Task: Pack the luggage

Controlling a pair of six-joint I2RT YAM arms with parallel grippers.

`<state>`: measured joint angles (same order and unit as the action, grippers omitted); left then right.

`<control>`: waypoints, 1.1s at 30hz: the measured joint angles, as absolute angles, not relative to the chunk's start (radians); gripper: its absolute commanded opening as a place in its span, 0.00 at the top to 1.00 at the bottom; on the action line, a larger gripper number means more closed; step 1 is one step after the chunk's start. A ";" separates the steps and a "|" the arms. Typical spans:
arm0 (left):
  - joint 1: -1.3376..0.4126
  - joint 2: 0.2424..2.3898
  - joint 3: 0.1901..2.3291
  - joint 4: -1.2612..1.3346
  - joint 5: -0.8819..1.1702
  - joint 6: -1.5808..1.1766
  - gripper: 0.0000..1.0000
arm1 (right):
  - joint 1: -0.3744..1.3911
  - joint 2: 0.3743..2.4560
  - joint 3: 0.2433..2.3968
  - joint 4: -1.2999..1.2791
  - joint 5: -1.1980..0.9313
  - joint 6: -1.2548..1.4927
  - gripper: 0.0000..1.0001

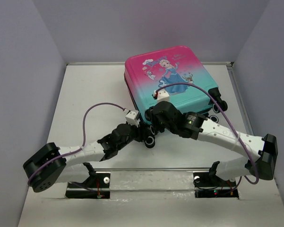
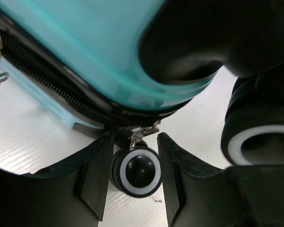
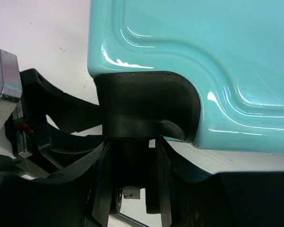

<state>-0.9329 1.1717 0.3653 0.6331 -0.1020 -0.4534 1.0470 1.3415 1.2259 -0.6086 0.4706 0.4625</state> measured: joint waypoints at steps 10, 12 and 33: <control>-1.000 1.267 0.389 0.690 -0.286 -0.511 0.43 | 1.040 1.320 1.179 -0.532 0.414 0.459 0.93; -1.013 1.274 0.392 0.694 -0.336 -0.527 0.49 | 1.040 1.319 1.173 -0.520 0.409 0.458 0.93; -1.015 1.122 0.338 0.609 -0.565 -0.612 0.94 | 1.039 1.216 0.992 -0.282 0.391 0.499 0.93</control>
